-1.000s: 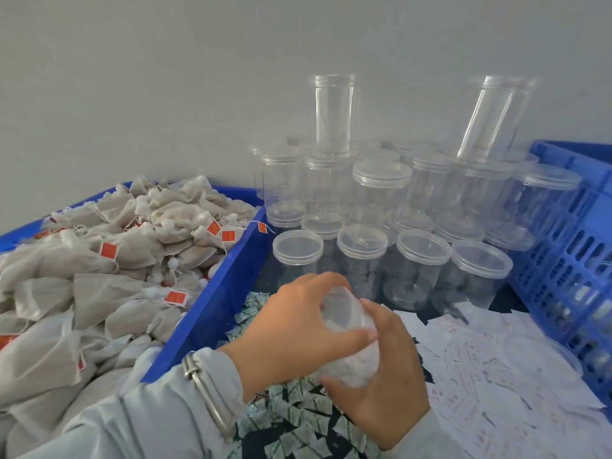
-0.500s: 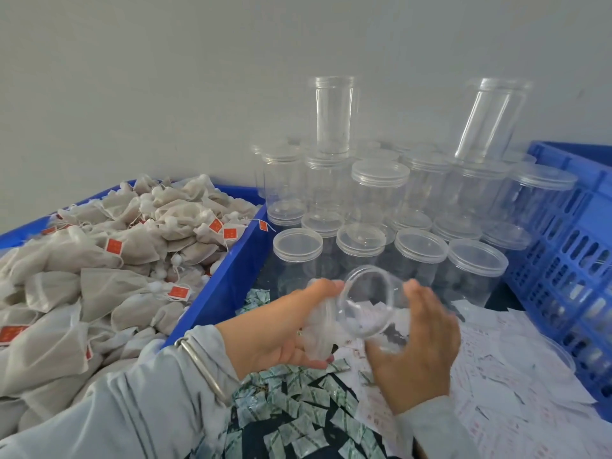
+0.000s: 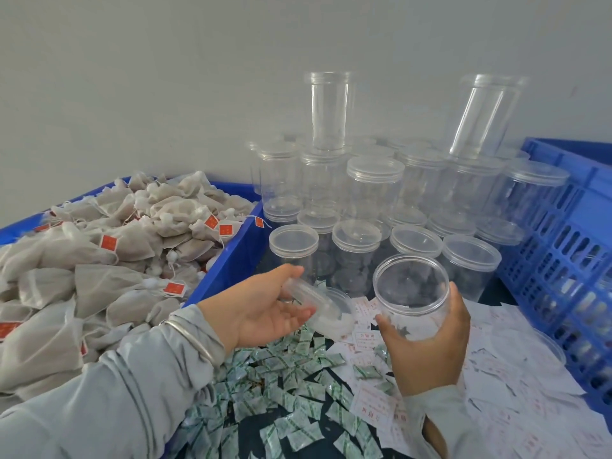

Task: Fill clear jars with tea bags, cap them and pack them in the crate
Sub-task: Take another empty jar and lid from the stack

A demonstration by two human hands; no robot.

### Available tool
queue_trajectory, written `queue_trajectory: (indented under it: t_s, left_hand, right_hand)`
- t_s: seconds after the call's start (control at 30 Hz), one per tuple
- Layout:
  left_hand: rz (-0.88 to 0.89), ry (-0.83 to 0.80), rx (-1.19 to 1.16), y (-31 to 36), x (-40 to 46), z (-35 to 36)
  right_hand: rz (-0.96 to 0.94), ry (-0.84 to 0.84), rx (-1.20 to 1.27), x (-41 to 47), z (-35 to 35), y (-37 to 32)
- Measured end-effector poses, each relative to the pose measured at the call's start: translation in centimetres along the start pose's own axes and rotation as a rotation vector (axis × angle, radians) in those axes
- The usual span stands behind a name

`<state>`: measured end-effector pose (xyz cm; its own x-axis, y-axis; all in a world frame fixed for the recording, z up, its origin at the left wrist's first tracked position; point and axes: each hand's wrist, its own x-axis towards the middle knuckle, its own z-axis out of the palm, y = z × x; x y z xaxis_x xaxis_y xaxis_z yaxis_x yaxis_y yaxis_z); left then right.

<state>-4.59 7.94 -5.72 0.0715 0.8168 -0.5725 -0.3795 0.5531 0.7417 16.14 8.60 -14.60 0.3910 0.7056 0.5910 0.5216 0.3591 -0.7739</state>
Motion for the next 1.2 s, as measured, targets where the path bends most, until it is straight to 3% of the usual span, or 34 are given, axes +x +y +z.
queue_trajectory:
  t_s: [0.5,0.67,0.8,0.97,1.1,1.2]
  left_hand:
    - [0.106,0.015,0.16,-1.2,0.7,1.0]
    - [0.165,0.02,0.166,-0.1,0.7,0.1]
    - [0.176,0.002,0.199,-0.1,0.6,-0.1]
    - [0.251,0.009,0.26,0.7,-0.1,-0.6]
    - [0.442,0.113,0.291,2.6,-1.1,-1.6]
    - [0.781,0.43,0.46,4.5,-1.5,-3.5]
  right_hand:
    - [0.05,-0.206,0.175,-1.0,0.3,-0.2]
    - [0.079,-0.439,0.369,-2.2,0.5,-1.2]
    - [0.135,-0.661,0.346,-2.7,1.0,-1.4]
    - [0.151,-0.533,0.324,-1.7,1.3,-0.8]
    - [0.145,-0.51,0.326,-1.6,1.0,-1.1]
    - [0.129,-0.494,0.363,-2.0,0.7,-2.2]
